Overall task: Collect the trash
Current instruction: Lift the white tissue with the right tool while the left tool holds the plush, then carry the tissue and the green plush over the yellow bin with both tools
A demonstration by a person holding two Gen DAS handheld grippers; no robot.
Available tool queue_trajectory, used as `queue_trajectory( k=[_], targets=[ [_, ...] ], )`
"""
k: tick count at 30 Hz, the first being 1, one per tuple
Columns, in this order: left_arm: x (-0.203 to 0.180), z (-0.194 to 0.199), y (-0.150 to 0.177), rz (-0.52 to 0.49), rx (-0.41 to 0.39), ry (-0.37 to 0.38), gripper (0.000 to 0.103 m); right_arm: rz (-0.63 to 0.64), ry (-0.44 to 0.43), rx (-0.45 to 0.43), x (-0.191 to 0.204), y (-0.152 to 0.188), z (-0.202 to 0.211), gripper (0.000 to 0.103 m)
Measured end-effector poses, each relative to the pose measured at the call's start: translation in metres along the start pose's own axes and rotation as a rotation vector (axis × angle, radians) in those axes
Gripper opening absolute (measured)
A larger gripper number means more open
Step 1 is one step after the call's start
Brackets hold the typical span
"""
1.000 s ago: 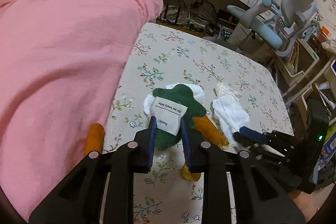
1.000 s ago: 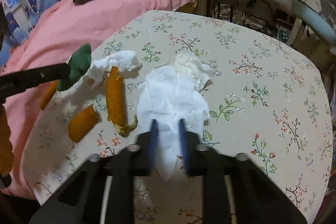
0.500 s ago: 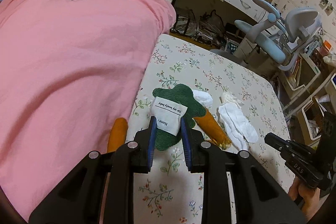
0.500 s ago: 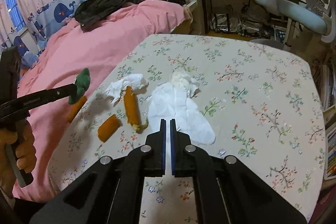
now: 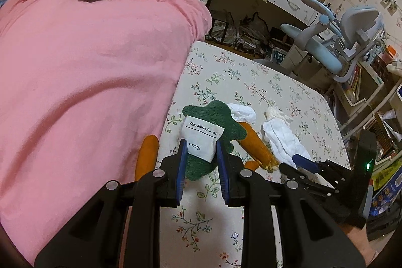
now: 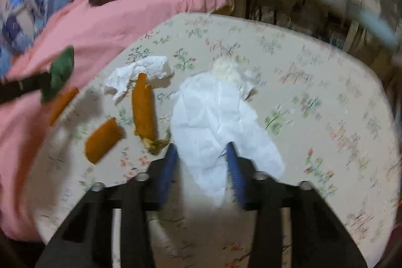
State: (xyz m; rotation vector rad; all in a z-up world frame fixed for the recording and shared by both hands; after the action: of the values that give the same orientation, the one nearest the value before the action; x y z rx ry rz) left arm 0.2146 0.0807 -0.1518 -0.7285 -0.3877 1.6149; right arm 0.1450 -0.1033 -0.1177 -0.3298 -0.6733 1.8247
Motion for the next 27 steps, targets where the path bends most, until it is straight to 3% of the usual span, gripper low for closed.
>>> queue_trajectory(
  k=[1,4,16,27],
  targets=[
    [0.001,0.000,-0.001,0.003,-0.002,0.000,0.022,0.000,-0.009,0.007,0.001,-0.001,0.000,0.006],
    [0.002,0.001,-0.001,0.011,-0.006,0.001,0.022,-0.014,-0.008,-0.008,-0.004,-0.004,0.006,0.002],
    [0.001,0.024,0.003,0.026,-0.030,0.025,0.022,-0.118,-0.113,-0.100,-0.017,0.001,0.071,0.002],
    [-0.010,0.078,0.038,0.000,-0.055,0.050,0.022,-0.167,-0.246,-0.185,0.020,0.031,0.138,0.002]
  ],
)
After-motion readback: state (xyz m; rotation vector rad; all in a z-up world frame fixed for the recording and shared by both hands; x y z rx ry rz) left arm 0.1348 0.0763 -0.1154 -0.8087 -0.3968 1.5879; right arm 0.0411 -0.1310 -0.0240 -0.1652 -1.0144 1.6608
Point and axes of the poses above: each gripper's, at about its wrist camera, not at the fingertips, and z roughly against the way its jaws point, x to its left, y to its underside, the point moved 9 cm from there along -z, roughly the way its jaws point, and after that the axes turned 4 degrees about -y, right-handed, at the moved point
